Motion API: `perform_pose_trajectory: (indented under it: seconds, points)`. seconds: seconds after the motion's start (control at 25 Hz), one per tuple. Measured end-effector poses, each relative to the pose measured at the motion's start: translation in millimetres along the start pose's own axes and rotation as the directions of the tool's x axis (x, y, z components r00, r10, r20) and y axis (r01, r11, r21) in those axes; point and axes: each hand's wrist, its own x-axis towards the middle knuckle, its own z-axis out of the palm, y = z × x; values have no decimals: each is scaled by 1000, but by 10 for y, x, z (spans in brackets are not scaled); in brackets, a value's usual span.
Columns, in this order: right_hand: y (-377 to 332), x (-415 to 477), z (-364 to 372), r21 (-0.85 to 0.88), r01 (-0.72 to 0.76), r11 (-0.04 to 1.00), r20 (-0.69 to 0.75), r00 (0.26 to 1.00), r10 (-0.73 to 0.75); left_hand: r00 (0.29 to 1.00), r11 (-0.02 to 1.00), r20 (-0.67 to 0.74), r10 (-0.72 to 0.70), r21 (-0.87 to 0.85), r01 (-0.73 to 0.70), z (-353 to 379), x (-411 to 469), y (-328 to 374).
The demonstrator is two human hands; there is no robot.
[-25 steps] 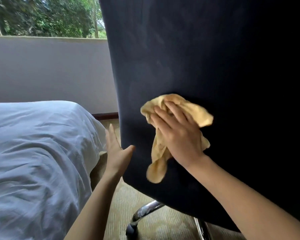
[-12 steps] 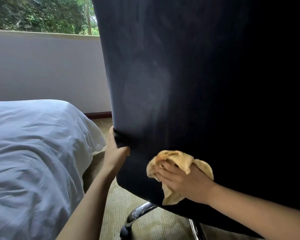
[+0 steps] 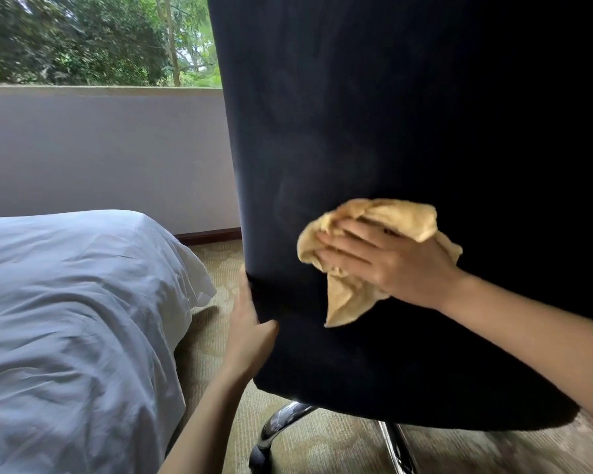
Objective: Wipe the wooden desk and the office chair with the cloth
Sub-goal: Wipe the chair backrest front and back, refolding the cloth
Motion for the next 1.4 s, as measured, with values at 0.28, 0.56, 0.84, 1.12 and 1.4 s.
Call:
perform_pose_trajectory:
  seconds: [0.28, 0.56, 0.84, 1.12, 1.4]
  points:
    - [351, 1066, -165, -59, -381, 923, -215, 907, 361, 999, 999, -39, 34, -8, -34, 60, -184, 26]
    - [-265, 1015, 147, -23, -231, 973, 94, 968, 232, 997, 1000, -77, -25, -18, 23, 29, -130, -64]
    - [-1149, 63, 228, 318, -149, 936, 363, 932, 25, 1000, 991, 1, -23, -134, 23, -56, -118, -16]
    - [-1223, -232, 24, 773, -452, 444, 425, 890, 165, 967, 999, -254, -29, -25, 23, 74, -458, 39]
    - [-1311, -151, -236, 848, -515, 130, 391, 770, 504, 999, 992, 23, -24, -123, 27, 222, -618, 184]
